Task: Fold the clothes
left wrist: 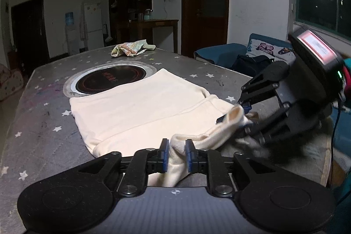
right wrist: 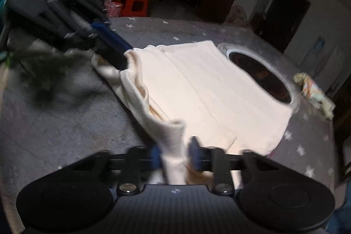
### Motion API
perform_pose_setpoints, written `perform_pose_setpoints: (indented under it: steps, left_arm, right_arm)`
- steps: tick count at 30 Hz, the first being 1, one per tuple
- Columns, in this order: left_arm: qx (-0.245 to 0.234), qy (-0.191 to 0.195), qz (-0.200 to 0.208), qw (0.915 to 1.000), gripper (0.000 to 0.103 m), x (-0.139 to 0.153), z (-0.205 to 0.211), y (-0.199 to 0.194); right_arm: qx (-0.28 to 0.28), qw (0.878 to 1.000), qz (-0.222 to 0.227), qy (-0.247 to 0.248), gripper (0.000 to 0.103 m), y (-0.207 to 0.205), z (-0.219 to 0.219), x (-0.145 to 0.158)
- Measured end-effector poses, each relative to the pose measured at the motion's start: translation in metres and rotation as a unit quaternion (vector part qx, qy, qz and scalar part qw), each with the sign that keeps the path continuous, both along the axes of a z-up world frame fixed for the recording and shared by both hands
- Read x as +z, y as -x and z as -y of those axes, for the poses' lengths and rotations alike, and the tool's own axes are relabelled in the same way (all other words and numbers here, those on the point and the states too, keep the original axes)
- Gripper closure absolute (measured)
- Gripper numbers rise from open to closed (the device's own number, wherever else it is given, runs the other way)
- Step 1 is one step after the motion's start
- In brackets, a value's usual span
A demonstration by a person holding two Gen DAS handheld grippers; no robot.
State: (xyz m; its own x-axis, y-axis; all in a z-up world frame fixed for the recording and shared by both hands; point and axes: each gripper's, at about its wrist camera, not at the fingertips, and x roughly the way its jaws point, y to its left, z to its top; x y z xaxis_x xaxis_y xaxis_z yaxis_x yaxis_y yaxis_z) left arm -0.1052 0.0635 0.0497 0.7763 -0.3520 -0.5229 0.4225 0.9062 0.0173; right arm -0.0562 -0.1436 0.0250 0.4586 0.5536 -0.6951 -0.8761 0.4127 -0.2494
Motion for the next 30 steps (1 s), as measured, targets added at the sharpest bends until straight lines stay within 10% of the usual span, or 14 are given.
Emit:
perform_pose_setpoints:
  steps: [8, 18, 24, 30]
  left_arm:
    - [-0.013, -0.064, 0.029, 0.9975, 0.047, -0.010, 0.002, 0.026]
    - [-0.047, -0.160, 0.047, 0.9848, 0.047, -0.035, 0.016, 0.019]
    - [-0.040, -0.146, 0.034, 0.9878, 0.091, -0.036, 0.003, 0.008]
    - [-0.033, -0.111, 0.037, 0.9926, 0.097, -0.023, -0.006, 0.015]
  right_arm:
    - [-0.041, 0.996, -0.061, -0.044, 0.089, -0.018, 0.007, 0.010]
    - [-0.052, 0.995, -0.073, -0.050, 0.089, -0.021, 0.008, 0.011]
    - [-0.051, 0.995, -0.062, -0.052, 0.090, -0.017, 0.008, 0.008]
    - [-0.049, 0.995, -0.053, -0.064, 0.092, -0.008, 0.013, 0.016]
